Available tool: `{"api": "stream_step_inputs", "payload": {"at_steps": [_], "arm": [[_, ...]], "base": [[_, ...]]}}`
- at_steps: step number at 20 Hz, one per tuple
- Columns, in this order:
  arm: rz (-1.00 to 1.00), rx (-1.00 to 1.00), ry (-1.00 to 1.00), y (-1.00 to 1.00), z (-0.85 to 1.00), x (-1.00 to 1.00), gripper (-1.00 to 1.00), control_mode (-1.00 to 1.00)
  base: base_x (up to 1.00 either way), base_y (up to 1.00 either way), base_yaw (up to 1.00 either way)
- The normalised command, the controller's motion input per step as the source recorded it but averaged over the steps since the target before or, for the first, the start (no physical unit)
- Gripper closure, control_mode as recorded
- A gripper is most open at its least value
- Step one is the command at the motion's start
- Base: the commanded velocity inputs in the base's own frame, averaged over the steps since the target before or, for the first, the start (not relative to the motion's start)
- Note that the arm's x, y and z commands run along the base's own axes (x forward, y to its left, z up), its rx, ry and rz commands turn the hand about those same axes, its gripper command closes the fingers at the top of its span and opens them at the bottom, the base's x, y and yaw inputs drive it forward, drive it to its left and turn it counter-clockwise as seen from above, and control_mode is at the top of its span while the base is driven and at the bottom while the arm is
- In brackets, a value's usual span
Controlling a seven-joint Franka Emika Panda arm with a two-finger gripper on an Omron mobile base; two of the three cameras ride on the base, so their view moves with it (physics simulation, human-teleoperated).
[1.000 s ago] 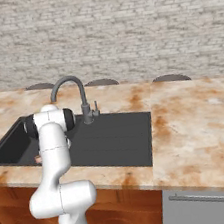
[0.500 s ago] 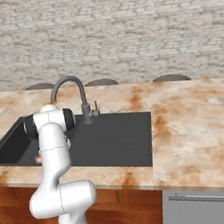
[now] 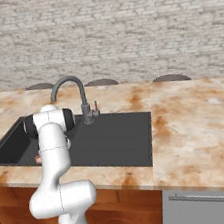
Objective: Pick up the dish brush and bar soap from the sink, and place them back in the cabinet, and close the cabinet doors.
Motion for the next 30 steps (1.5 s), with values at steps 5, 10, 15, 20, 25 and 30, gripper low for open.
{"api": "stream_step_inputs", "payload": {"at_steps": [5, 10, 15, 20, 25, 30], "arm": [[0.0, 0.0, 0.0, 0.0, 0.0, 0.0, 1.0, -1.0], [0.0, 0.01, -0.02, 0.0, 0.1, -0.04, 1.0, -1.0], [0.0, 0.04, -0.05, 0.0, 0.29, -0.04, 1.0, -1.0], [0.0, 0.04, -0.03, 0.0, 0.48, -0.12, 1.0, -1.0], [0.0, 0.0, -0.07, 0.0, 0.26, -0.22, 1.0, -1.0], [0.0, 0.0, -0.06, 0.0, 0.46, -0.32, 1.0, -1.0]], "base": [[0.0, 0.0, 0.0], [0.0, 0.0, 0.0], [0.0, 0.0, 0.0], [0.0, 0.0, 0.0], [0.0, 0.0, 0.0], [0.0, 0.0, 0.0]]}}
